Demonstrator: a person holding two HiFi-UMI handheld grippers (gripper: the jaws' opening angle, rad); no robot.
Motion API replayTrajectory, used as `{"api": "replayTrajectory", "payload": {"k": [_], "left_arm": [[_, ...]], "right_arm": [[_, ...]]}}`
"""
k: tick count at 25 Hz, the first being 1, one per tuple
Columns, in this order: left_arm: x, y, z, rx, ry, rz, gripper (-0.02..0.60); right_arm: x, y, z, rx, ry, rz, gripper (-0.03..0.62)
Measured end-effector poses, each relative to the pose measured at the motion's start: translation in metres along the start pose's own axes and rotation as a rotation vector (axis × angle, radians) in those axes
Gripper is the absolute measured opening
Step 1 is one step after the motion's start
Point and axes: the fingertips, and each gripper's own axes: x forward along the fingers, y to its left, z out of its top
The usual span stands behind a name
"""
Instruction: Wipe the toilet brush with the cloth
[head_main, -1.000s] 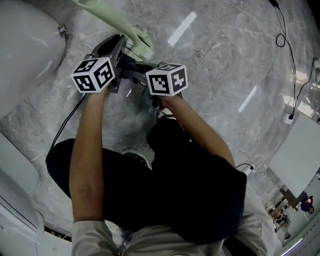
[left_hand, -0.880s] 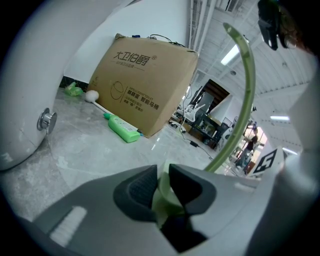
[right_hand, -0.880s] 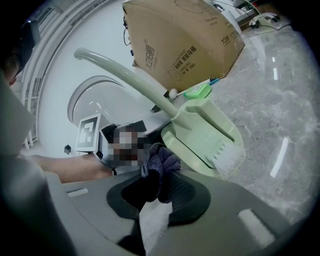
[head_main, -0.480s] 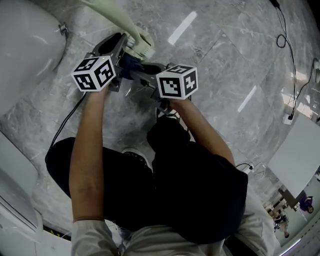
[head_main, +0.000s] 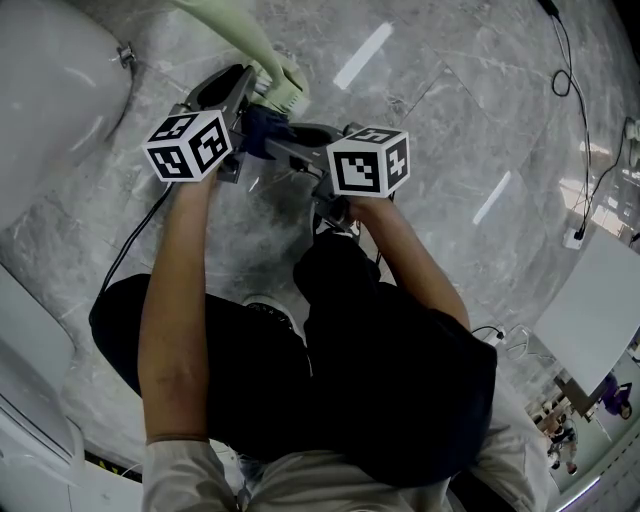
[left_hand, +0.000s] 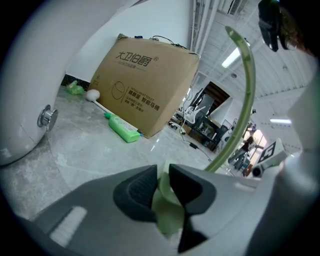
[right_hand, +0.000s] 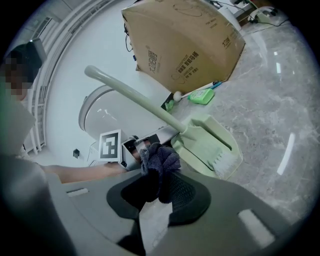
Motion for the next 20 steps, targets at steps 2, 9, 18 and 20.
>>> {"api": "replayTrajectory", "payload": {"k": [2, 9, 18, 20], "left_arm": [[0.000, 0.000, 0.000, 0.000, -0.002, -0.001, 0.000], [0.000, 0.001, 0.001, -0.001, -0.005, -0.003, 0.000], [0.000, 0.000, 0.001, 0.008, -0.006, 0.001, 0.000], [0.000, 0.000, 0.000, 0.010, -0.004, 0.003, 0.000]], "right_arm": [[-0.003, -0.001, 0.006, 0.026, -0.025, 0.004, 0.081], [-0.004, -0.007, 0.017, 0.118, -0.035, 0.038, 0.082], [-0.007, -0.023, 0.006, 0.179, -0.052, 0.023, 0.082], [-0.009, -0.023, 0.007, 0.194, -0.062, 0.032, 0.082]]}}
